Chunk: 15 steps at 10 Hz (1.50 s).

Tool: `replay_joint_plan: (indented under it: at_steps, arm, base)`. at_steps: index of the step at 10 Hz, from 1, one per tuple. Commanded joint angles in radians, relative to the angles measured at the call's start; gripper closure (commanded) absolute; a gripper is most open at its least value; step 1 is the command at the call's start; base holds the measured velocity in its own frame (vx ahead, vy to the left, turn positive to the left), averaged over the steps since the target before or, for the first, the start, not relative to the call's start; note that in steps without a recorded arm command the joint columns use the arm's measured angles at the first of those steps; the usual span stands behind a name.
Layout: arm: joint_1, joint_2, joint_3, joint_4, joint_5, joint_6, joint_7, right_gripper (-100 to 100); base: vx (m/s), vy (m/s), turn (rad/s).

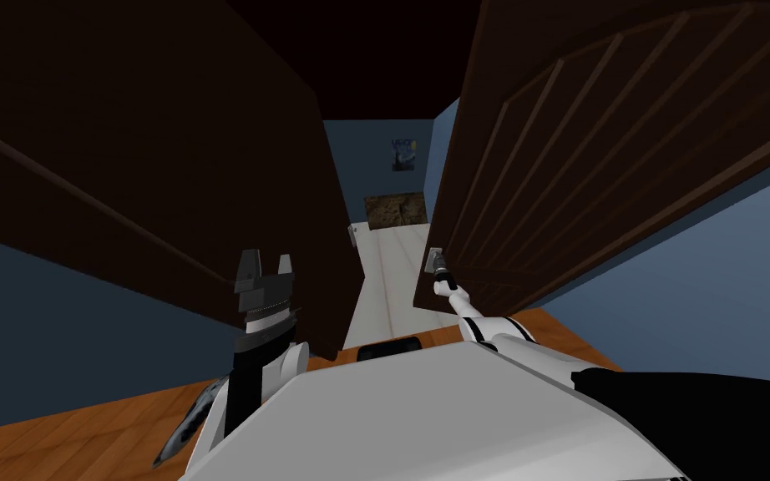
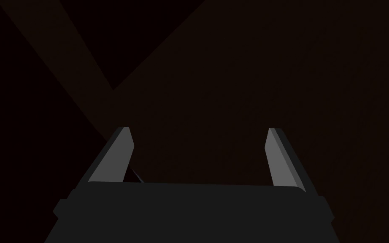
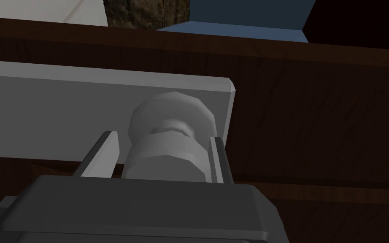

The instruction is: Push the door open

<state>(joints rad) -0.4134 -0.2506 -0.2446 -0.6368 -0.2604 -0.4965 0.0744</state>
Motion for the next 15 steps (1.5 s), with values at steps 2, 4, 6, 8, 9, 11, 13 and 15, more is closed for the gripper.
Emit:
replay_joint_plan:
  at_steps: [2, 4, 6, 8, 9, 11, 13, 15]
  arm:
    - [0.002, 0.001, 0.0, 0.002, 0.0, 0.002, 0.0, 100]
    - [0.002, 0.001, 0.0, 0.002, 0.0, 0.002, 0.0, 100]
    - [0.002, 0.006, -0.01, 0.006, -0.003, 0.001, 0.012, 100]
    - [-0.002, 0.01, -0.02, 0.008, -0.007, -0.001, 0.024, 100]
    - [-0.005, 0.013, -0.029, 0.009, -0.01, -0.003, 0.033, 100]
    - [-0.011, 0.021, -0.049, 0.013, -0.017, -0.007, 0.057, 100]
    - [-0.015, 0.026, -0.061, 0.016, -0.021, -0.009, 0.071, 100]
    - [-0.024, 0.036, -0.088, 0.021, -0.03, -0.015, 0.101, 100]
  base:
    - [-0.037, 0.011, -0.002]
    - [-0.019, 0.006, -0.003]
    - [0.045, 0.004, -0.025]
    - [0.146, 0.002, -0.044]
    - [0.173, -0.025, -0.044]
    - [0.214, -0.023, -0.056]
    - [0.173, 0.004, -0.051]
    - [0.097, -0.005, -0.056]
